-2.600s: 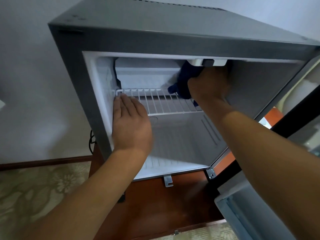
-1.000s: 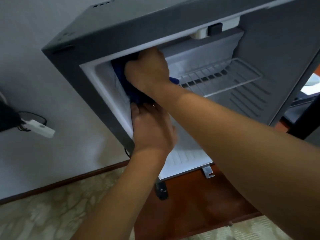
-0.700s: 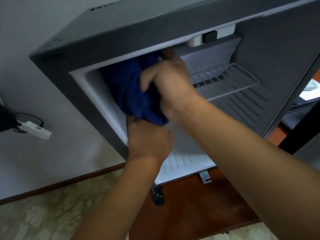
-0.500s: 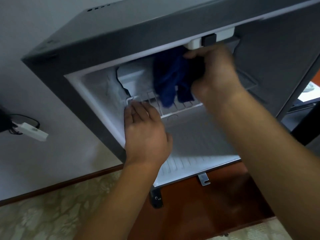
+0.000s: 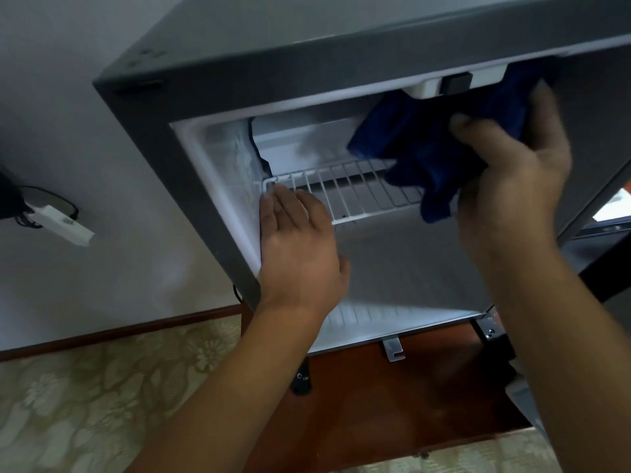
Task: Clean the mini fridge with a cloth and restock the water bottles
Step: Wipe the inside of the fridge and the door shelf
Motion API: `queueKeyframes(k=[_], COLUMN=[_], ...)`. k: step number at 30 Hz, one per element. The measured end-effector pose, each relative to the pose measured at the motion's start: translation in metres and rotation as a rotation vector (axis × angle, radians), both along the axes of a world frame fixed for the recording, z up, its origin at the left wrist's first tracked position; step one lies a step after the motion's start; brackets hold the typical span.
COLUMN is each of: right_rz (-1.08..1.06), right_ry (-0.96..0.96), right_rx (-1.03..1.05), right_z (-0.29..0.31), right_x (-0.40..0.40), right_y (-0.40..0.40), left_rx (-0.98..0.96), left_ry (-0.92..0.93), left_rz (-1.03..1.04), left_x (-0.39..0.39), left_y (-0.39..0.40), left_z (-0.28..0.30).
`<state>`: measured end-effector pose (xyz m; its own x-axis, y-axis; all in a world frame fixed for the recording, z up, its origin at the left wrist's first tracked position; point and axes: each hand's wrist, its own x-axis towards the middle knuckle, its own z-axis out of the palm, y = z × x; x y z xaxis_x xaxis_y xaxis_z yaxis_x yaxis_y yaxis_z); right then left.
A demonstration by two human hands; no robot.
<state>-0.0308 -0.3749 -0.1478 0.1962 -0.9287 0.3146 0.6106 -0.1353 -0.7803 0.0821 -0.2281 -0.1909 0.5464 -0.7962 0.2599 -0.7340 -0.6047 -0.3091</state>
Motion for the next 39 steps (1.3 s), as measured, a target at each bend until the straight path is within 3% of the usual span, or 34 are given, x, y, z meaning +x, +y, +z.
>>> queueKeyframes(k=[4,8,11,13,16,18,20,22,24,29,31,34,36,39], right_rz=[-0.131,-0.176,-0.198,-0.216,-0.247,-0.329,-0.275,-0.086,0.107,0.349,0.424,0.398,0.326,0.158], right_ry=[0.306,0.391,0.456,0.671,1.318,1.522,1.651,1.689,1.645,1.642,1.593,1.412,1.306,1.230], right_rx=[-0.128,-0.136,-0.001,0.078,-0.130,-0.227,-0.366,-0.521,-0.523,-0.610,-0.421,-0.036,0.109,0.236], right_z=[-0.014,-0.050,-0.105,-0.154,-0.223,-0.258,-0.258,-0.254,-0.250,-0.212,-0.196,-0.174,-0.161,-0.136], right_x=[-0.036,-0.071,-0.083,-0.079,-0.054,-0.030,-0.004,0.016,0.029,0.007,-0.026,-0.105,-0.164,-0.235], right_y=[0.016,0.068,0.093,0.080,0.049,0.036,0.041,0.055,0.070,0.101,0.116,0.146,0.165,0.180], left_rx=[-0.008,-0.020,-0.037,-0.028,-0.036,-0.033,-0.026,-0.026,-0.036,-0.042,-0.076,-0.315,-0.448,-0.417], left_ry=[0.012,0.008,-0.003,-0.026,-0.025,-0.035,-0.037,-0.023,-0.020,0.083,0.135,0.306,0.498,1.170], left_rz=[0.015,0.000,-0.030,-0.024,-0.031,-0.031,-0.024,-0.021,-0.022,-0.036,-0.099,-0.279,-0.318,-0.214], left_x=[-0.002,-0.001,0.001,0.003,0.003,0.004,0.005,0.006,0.008,0.004,-0.001,-0.028,-0.063,-0.120], left_y=[0.000,-0.002,-0.002,-0.003,-0.002,-0.002,-0.003,-0.003,-0.004,-0.005,-0.001,0.024,0.048,0.060], left_z=[-0.001,-0.003,-0.006,-0.009,-0.009,-0.013,-0.015,-0.016,-0.019,-0.015,-0.012,-0.023,-0.042,-0.068])
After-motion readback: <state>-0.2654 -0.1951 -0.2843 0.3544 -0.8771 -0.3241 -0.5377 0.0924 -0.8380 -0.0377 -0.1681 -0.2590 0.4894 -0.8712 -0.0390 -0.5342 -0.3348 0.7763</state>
